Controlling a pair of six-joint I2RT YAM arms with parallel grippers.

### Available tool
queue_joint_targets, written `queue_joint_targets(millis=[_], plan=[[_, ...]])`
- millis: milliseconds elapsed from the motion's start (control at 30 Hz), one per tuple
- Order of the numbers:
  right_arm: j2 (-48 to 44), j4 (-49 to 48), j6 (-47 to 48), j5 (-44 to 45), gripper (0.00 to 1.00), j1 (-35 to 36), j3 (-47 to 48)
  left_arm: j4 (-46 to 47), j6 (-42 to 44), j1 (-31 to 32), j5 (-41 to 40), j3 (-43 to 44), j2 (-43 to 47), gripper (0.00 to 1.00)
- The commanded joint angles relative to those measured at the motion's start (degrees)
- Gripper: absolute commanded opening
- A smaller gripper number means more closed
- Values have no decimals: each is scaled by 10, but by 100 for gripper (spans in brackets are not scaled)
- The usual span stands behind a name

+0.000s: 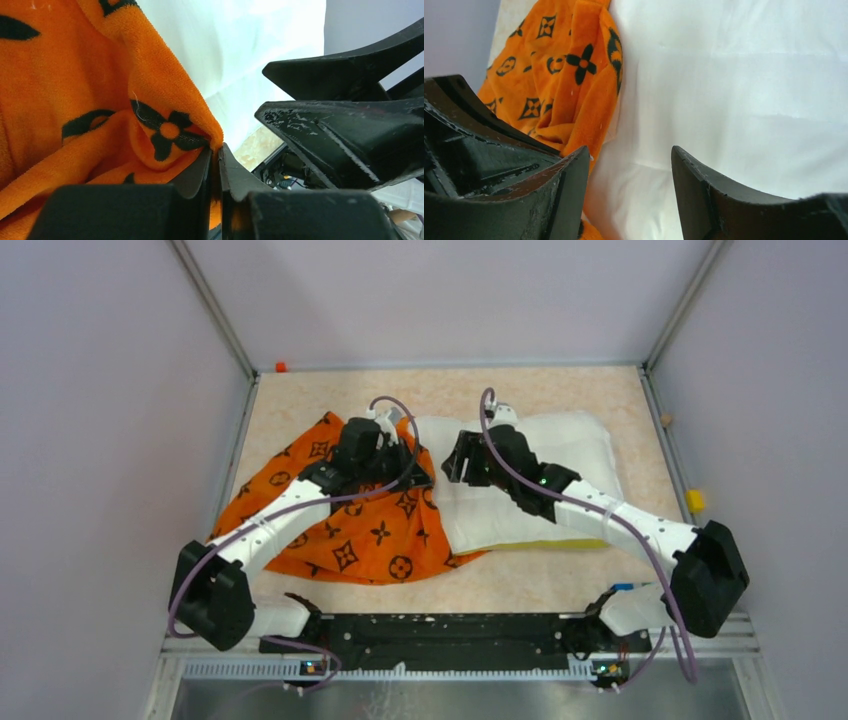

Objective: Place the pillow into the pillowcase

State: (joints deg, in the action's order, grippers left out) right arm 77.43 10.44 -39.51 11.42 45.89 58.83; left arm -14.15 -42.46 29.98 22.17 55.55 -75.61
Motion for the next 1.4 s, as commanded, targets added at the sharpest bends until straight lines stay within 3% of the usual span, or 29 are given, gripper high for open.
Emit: queue_joint_targets(millis=[0, 267, 433, 500, 600, 633, 733, 967, 1167, 1233, 1333, 1367], plan=[[4, 27, 68, -2, 61, -7, 17, 25, 22, -1, 10, -2, -5, 14], [136, -24, 149, -51, 64, -86, 91, 0, 63, 1, -28, 38, -39, 41], [224, -93, 132, -74, 59, -87, 46, -11, 85, 0, -87, 88, -74, 65], [225, -131, 101, -74, 48, -86, -14, -30, 95, 0, -108, 110, -84, 74], [195, -171, 61, -64, 16, -83, -89, -53, 109, 1, -146, 134, -86, 78], [185, -176, 52, -62, 1, -82, -106, -63, 113, 1, -162, 141, -86, 79], [155, -196, 34, -58, 0, -75, -153, -93, 131, 1, -249, 162, -89, 78], [116, -214, 16, -44, 0, -55, -197, -148, 173, 3, -354, 249, -179, 72], [110, -181, 33, -50, 1, -56, -162, -163, 182, 3, -363, 313, -259, 63], [101, -150, 58, -42, 19, -57, -129, -171, 182, 3, -366, 330, -277, 55], [97, -108, 105, -43, 48, -71, -53, -181, 177, 3, -375, 348, -292, 35], [102, -85, 120, -42, 52, -77, -21, -178, 177, 3, -375, 348, -292, 27]])
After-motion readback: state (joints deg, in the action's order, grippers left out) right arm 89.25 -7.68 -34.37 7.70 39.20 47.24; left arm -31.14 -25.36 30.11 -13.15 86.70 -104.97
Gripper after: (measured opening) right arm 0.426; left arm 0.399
